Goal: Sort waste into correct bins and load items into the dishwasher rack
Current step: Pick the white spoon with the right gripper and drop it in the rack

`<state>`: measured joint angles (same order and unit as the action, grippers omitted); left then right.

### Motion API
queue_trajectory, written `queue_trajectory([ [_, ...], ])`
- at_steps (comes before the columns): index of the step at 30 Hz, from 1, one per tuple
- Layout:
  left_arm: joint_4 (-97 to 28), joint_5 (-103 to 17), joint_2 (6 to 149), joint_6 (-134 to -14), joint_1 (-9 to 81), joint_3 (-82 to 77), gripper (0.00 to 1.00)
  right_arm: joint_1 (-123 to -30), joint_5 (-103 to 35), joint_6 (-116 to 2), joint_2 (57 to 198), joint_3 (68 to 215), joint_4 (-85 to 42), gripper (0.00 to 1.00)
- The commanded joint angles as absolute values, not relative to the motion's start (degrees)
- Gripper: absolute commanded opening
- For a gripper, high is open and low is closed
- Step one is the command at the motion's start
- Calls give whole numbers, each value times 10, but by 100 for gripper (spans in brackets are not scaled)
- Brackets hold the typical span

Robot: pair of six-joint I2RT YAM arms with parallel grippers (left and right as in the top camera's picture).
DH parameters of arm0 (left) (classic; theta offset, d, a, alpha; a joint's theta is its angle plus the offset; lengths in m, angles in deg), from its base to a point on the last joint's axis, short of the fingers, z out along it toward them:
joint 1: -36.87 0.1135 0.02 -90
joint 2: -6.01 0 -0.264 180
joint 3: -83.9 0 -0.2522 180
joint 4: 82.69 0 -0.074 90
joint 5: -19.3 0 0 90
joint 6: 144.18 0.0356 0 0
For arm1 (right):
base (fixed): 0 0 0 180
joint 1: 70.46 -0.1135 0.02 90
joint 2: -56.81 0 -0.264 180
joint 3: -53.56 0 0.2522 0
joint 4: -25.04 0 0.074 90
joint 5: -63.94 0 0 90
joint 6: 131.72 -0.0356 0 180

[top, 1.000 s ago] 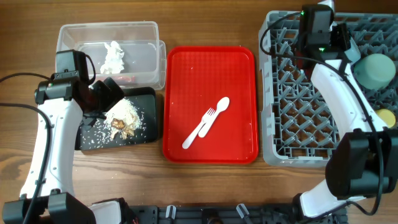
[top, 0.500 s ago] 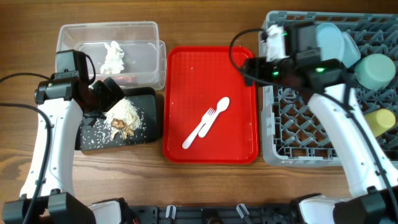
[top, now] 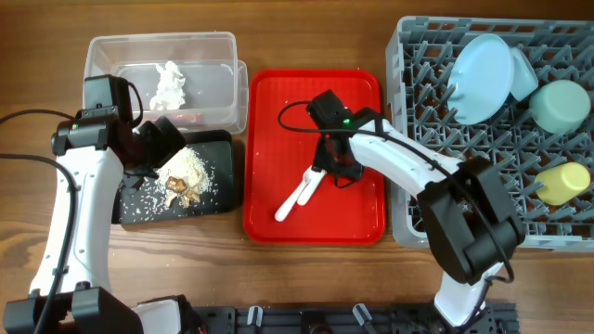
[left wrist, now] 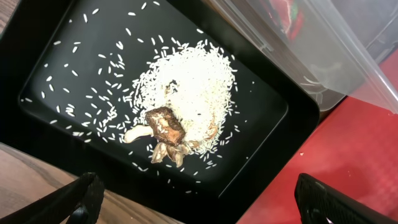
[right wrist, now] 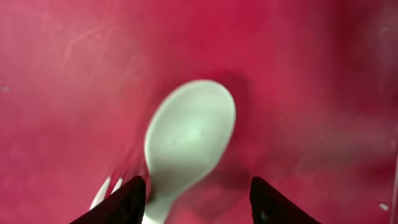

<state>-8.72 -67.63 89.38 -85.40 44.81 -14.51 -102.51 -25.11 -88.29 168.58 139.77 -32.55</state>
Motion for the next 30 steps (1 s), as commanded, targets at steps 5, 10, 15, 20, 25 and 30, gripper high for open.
queue_trajectory([
  [5, -86, -671, 888, -862, 450, -142, 100, -1024, -211, -897, 1699, 1392, -343, 37],
  [10, -86, -671, 888, -862, 450, -142, 100, -1003, -180, -867, 1698, 1394, -326, 25],
  [15, -87, -671, 888, -862, 450, -142, 100, -976, -211, -807, 1698, 1395, -303, 8],
  [20, -87, -671, 888, -862, 450, -142, 100, -976, -236, -794, 1690, 1398, -315, 4],
  [25, -87, -671, 888, -862, 450, -142, 100, -961, -269, -596, 1575, 1466, -380, 4],
  [30, -87, -671, 888, -862, 450, -142, 100, -845, -279, -390, 1448, 1469, -400, 4],
])
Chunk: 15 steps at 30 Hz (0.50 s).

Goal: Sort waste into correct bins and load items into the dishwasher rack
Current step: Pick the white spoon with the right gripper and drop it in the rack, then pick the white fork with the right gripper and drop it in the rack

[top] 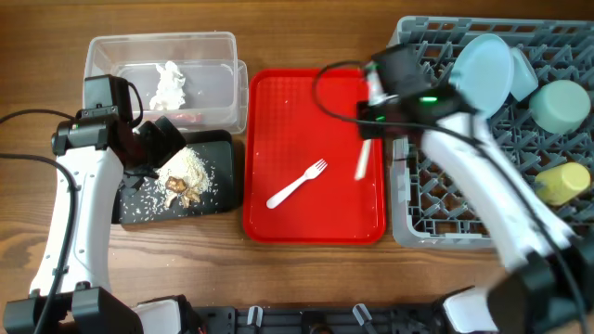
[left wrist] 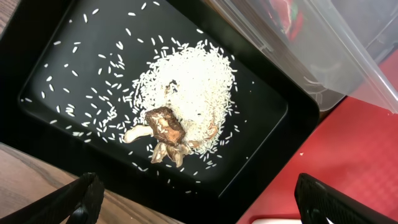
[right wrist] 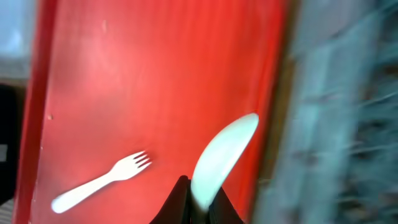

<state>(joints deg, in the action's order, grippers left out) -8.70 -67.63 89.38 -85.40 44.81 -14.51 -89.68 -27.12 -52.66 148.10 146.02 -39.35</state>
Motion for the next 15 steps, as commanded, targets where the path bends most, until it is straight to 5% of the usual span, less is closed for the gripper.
queue_trajectory([
  [1, -87, -671, 888, -862, 450, -142, 100, -824, -279, -347, 1445, 1469, -407, 4],
  [5, -87, -671, 888, -862, 450, -142, 100, -768, -279, -278, 1470, 1450, -433, 4],
  [10, -87, -671, 888, -862, 450, -142, 100, -767, -194, -329, 1508, 1415, -434, 4],
  [11, -87, -671, 888, -862, 450, -142, 100, -767, -196, -329, 1508, 1415, -434, 9],
  [13, -87, -671, 888, -862, 450, -142, 100, -767, -218, -333, 1508, 1415, -434, 36],
  [15, -87, -671, 888, -862, 450, -142, 100, -767, -253, -361, 1507, 1416, -434, 40],
])
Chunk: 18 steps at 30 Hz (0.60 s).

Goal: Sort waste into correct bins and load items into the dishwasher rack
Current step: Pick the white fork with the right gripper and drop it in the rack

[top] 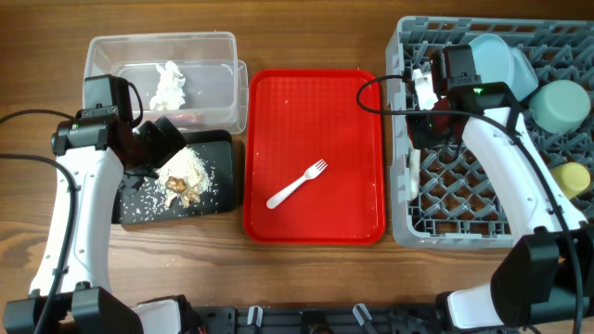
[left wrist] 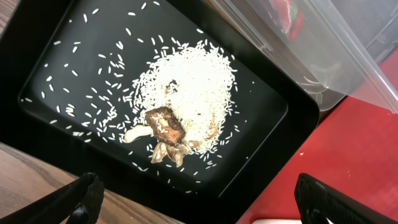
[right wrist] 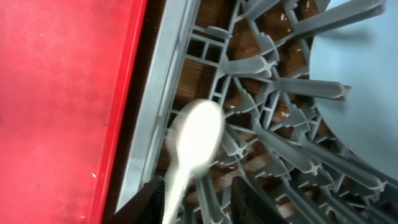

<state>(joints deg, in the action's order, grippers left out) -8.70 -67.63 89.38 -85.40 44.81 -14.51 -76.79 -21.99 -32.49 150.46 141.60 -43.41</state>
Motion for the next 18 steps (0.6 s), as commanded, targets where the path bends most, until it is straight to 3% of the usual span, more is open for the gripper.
queue_trajectory([
  [1, -87, -671, 888, -862, 450, -142, 100, -767, -253, -393, 1506, 1420, -435, 43],
  [6, -86, -671, 888, -862, 450, -142, 100, -822, -377, -570, 1478, 1473, -442, 47],
  [11, -86, -671, 888, -862, 450, -142, 100, -986, -358, -753, 1510, 1471, -404, 54],
  [14, -86, -671, 888, -862, 450, -142, 100, -1053, -352, -878, 1582, 1471, -411, 55],
  [18, -86, -671, 888, -862, 450, -142, 100, -1091, -354, -934, 1665, 1471, -398, 58],
])
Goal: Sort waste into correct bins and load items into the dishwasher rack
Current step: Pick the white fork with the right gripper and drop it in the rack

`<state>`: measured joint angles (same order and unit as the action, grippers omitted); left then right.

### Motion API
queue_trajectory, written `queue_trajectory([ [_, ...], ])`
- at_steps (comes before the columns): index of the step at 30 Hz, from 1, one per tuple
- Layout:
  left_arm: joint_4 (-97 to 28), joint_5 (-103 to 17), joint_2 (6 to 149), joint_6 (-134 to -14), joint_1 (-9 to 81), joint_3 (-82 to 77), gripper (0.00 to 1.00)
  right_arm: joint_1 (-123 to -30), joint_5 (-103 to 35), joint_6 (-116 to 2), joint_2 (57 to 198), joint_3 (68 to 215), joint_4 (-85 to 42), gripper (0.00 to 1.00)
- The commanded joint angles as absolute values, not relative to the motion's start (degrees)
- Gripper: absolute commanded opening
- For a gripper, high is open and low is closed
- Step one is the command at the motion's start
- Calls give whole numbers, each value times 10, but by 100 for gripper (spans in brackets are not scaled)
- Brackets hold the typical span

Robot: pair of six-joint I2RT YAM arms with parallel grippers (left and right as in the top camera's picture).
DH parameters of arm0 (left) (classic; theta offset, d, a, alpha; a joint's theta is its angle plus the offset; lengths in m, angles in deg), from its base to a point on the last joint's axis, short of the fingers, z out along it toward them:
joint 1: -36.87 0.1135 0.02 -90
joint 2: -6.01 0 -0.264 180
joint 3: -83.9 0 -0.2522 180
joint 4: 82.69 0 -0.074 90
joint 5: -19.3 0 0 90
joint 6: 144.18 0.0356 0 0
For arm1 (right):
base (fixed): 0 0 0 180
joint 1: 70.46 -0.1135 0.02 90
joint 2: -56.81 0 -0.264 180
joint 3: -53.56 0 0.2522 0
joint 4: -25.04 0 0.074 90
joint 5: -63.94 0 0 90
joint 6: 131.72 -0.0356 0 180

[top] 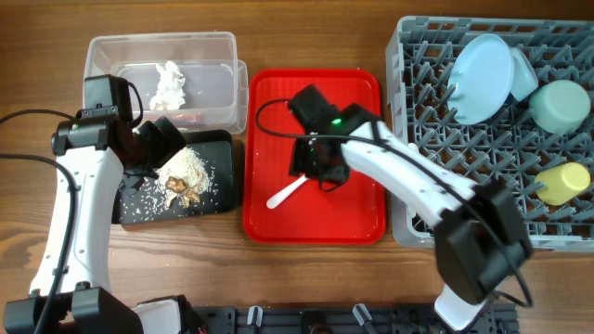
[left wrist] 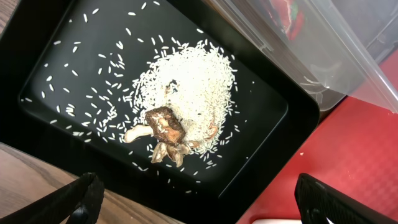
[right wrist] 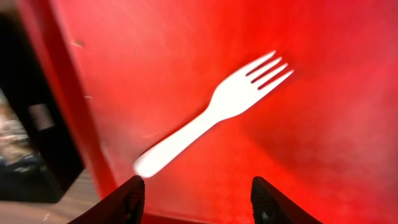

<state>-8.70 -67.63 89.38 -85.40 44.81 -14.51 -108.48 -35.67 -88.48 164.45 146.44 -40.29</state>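
A white plastic fork (top: 295, 189) lies at a slant on the red tray (top: 316, 102). My right gripper (top: 316, 162) hovers open just above it. In the right wrist view the fork (right wrist: 214, 112) lies ahead of the spread right gripper (right wrist: 198, 200) with nothing between the fingers. My left gripper (top: 158, 148) hangs open over the black tray (left wrist: 267, 124), which holds a pile of rice (left wrist: 186, 87) and brown food scraps (left wrist: 165, 121). No spoon shows in any view.
The grey dish rack (top: 492, 199) at the right holds a pale blue plate (top: 483, 65), a green cup (top: 560, 105) and a yellow cup (top: 564, 183). Clear plastic bins (top: 209, 46) at the back left hold crumpled white tissue (top: 170, 83) and a red wrapper (left wrist: 289, 15).
My right gripper was at the rack's left edge with a white spoon in it. Now it is back over the red tray, open and empty, just above the fork. The left arm is unchanged.
My right gripper first straddled a white spoon lying beside the fork on the red tray. Then it held the spoon near the tray's right edge, then over the rack's left side. Now it is empty above the fork. The left gripper stayed open over the rice.
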Motion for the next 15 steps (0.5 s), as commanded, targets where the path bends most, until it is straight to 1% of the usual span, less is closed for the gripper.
queue_trajectory([
  [1, -86, -671, 888, -862, 450, -142, 100, -1098, -353, -954, 1693, 1471, -375, 58],
  [4, -86, -671, 888, -862, 450, -142, 100, -1102, -352, -992, 1726, 1471, -337, 58],
  [6, -87, -671, 888, -862, 450, -142, 100, -1108, -351, -996, 1733, 1471, -326, 57],
  [9, -87, -671, 888, -862, 450, -142, 100, -1115, -336, -1022, 1737, 1471, -332, 56],
  [13, -87, -671, 888, -861, 450, -142, 100, -1115, -324, -1023, 1744, 1471, -330, 53],
  [15, -87, -671, 888, -861, 450, -142, 100, -1115, -323, -1022, 1758, 1471, -340, 53],
])
